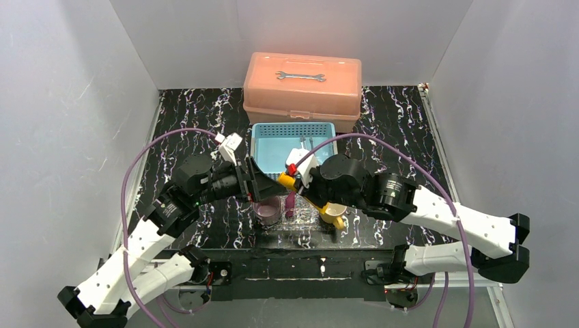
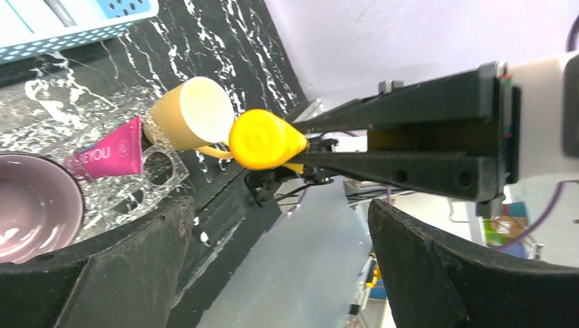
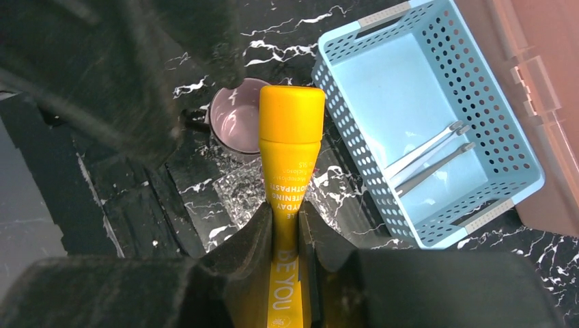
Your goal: Prepare toiletry sets of a toothbrush and toothpaste on the tray
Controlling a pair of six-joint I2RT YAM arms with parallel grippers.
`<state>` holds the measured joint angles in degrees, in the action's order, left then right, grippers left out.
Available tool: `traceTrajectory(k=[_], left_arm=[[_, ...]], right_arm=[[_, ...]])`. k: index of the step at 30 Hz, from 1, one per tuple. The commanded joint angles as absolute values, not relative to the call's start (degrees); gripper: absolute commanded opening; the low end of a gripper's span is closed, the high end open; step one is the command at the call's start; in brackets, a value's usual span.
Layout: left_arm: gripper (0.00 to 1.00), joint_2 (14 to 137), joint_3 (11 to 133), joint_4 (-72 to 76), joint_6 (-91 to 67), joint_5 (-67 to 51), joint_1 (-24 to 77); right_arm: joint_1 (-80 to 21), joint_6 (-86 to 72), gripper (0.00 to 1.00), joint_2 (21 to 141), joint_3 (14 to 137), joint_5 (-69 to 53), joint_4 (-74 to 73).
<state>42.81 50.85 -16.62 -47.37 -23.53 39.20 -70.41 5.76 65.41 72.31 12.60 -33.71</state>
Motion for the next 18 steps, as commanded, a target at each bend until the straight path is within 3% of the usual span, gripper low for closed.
traceTrajectory(k=[1,12,18], left_arm=[[0.98,44.2,49.7,-13.2,-53.3,-31.9,36.3],[0.95,47.1,49.2,-14.2,-57.0,-37.1,32.8],[0.82,47.9,49.0,-15.7,-57.1,-38.9,32.2]], right_arm=[[-72.3,6.1,0.20,62.3,71.2,12.4,-30.8],[-77.9,9.5,0.19,61.9,70.0,15.9,-28.3],[-80.0,12.1,0.20,61.9,68.8,18.0,-25.3]])
